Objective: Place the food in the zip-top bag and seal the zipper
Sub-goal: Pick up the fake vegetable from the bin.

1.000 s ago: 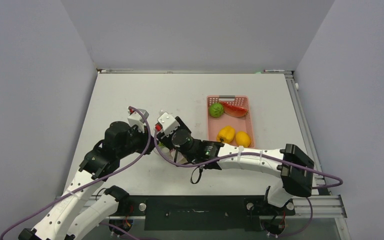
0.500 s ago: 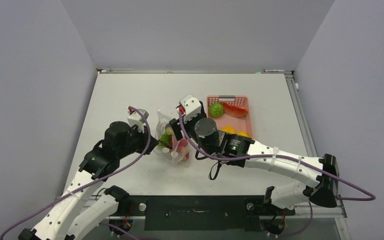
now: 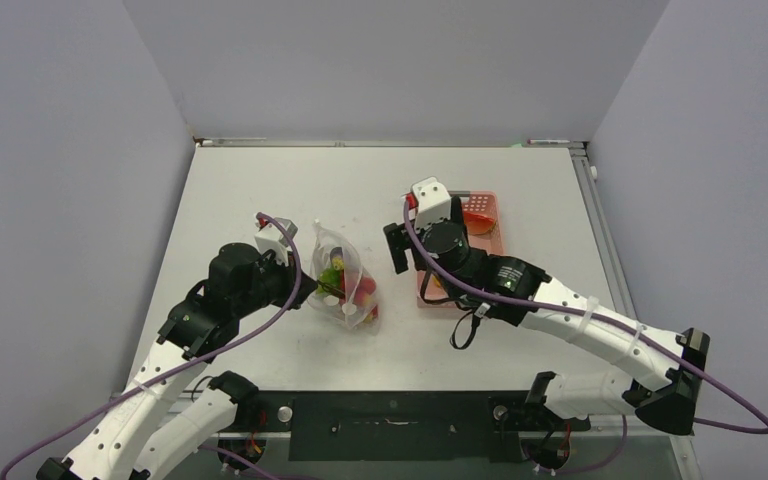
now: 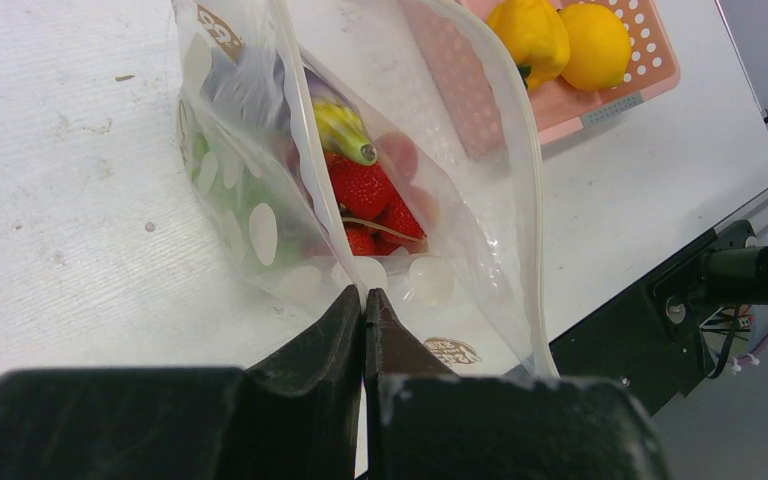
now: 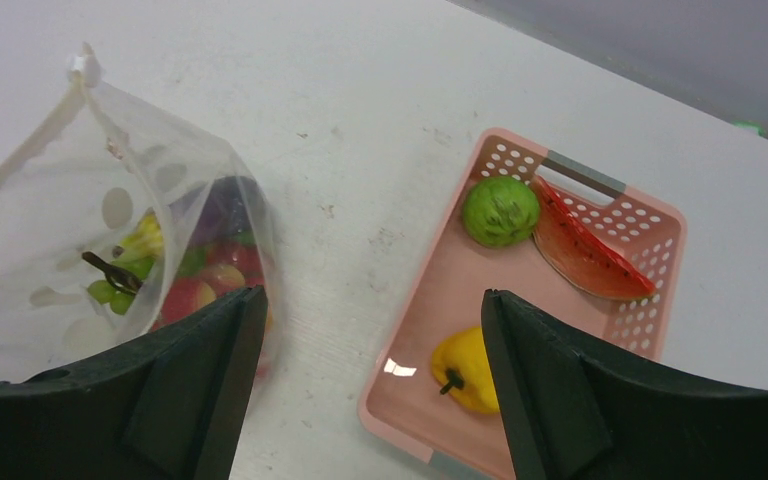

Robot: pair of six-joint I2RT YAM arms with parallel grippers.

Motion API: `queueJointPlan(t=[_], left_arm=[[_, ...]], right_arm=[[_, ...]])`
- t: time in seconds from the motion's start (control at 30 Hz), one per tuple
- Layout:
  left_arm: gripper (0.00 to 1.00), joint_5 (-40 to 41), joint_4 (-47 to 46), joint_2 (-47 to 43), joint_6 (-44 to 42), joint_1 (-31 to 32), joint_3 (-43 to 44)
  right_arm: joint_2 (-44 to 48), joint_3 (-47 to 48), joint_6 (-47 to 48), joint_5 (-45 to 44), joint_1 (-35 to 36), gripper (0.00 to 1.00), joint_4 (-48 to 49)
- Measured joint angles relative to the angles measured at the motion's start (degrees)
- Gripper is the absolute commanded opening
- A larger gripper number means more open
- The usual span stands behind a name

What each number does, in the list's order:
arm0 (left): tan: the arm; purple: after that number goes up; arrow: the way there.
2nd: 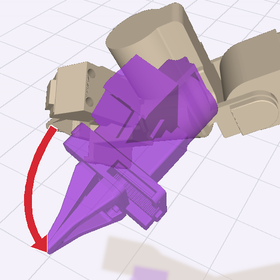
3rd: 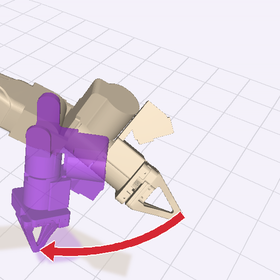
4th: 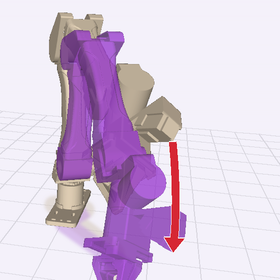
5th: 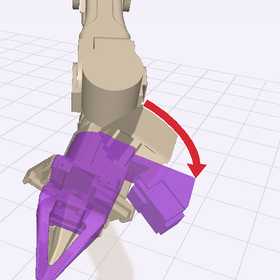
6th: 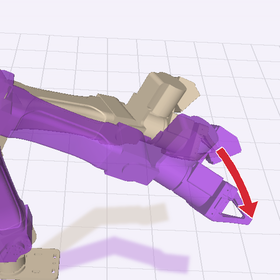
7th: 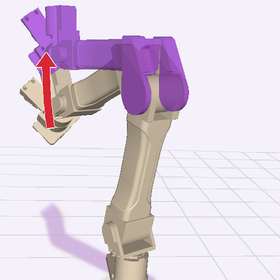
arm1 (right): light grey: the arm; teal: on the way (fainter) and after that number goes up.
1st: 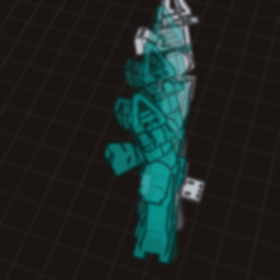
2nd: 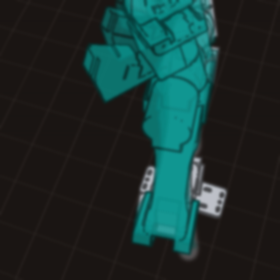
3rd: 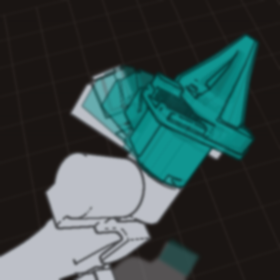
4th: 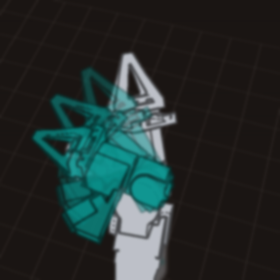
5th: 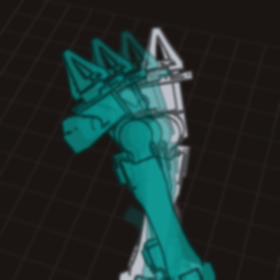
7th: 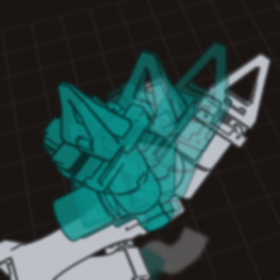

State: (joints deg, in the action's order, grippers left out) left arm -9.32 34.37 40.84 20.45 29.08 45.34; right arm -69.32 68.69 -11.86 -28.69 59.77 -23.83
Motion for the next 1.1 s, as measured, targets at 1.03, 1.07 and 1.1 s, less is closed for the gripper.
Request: queueJointPlan(t=[1.03,1.07,1.1], left_arm=[[0.0,-0.59,-0.31,0.63,0.0,0.0,0.0],[0.0,-0.59,-0.33,0.66,0.0,0.0,0.0],[0.0,-0.61,-0.33,0.66,0.0,0.0,0.0]], right_arm=[[-4.2,-13.97,-31.26,-1.38,-14.78,0.96,-10.14],[-4.7,-13.97,-32.33,-1.36,-15.08,0.96,-10.05],[-5.25,-13.97,-33.31,-1.31,-15.34,0.97,-9.9]])
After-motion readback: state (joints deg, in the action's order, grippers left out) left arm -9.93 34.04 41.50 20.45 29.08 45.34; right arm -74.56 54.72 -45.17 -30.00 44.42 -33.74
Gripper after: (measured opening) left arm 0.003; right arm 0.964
